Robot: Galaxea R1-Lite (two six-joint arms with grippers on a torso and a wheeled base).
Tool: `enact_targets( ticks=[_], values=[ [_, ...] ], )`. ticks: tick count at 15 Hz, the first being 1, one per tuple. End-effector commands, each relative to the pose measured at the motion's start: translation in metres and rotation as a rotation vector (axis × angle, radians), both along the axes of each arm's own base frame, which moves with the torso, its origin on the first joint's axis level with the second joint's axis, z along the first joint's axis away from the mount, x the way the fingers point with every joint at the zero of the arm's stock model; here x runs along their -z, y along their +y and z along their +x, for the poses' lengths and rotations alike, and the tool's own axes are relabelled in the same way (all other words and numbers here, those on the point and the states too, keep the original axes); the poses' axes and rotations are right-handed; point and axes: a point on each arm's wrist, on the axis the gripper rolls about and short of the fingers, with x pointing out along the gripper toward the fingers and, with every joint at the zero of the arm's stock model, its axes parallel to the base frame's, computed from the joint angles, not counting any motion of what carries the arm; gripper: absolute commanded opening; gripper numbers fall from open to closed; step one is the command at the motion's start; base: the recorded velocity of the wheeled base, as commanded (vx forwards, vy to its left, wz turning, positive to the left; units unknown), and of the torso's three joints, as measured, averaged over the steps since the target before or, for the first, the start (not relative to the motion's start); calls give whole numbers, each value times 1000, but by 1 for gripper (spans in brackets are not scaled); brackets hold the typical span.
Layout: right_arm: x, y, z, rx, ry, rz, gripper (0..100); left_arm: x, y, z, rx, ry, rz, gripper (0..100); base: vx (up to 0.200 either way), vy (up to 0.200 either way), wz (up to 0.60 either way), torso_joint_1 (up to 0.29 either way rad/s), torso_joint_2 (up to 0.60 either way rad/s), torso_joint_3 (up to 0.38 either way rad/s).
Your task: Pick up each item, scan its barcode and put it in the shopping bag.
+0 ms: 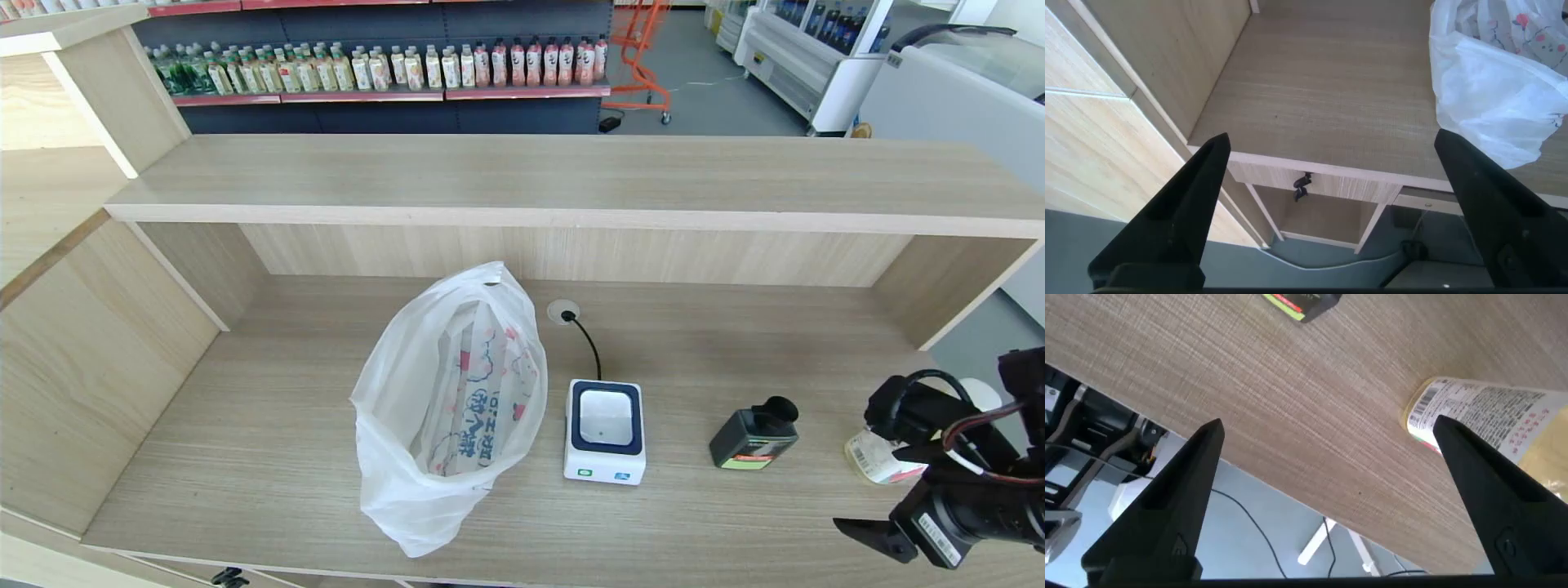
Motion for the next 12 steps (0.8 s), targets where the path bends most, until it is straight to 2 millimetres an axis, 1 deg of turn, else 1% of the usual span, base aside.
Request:
enact_targets(
  ticks=[1,3,4,6,9,12],
  values=[
    [20,2,24,-8,45,-12,100,0,0,0,0,0,0,100,0,0,0,0,0,0],
    [23,5,32,-39,15,-27,100,0,0,0,0,1,0,100,0,0,0,0,0,0],
    [28,6,40,-56,5,-32,100,0,0,0,0,1,0,100,0,0,0,0,0,0],
    [29,9,53,-63,-15,-30,100,0,0,0,0,1,0,100,0,0,0,0,0,0],
    [27,26,68,-125,-55,-25,100,0,0,0,0,0,0,100,0,0,0,0,0,0],
    [35,35,73,-152,-38,-26,100,0,0,0,0,0,0,100,0,0,0,0,0,0]
  ],
)
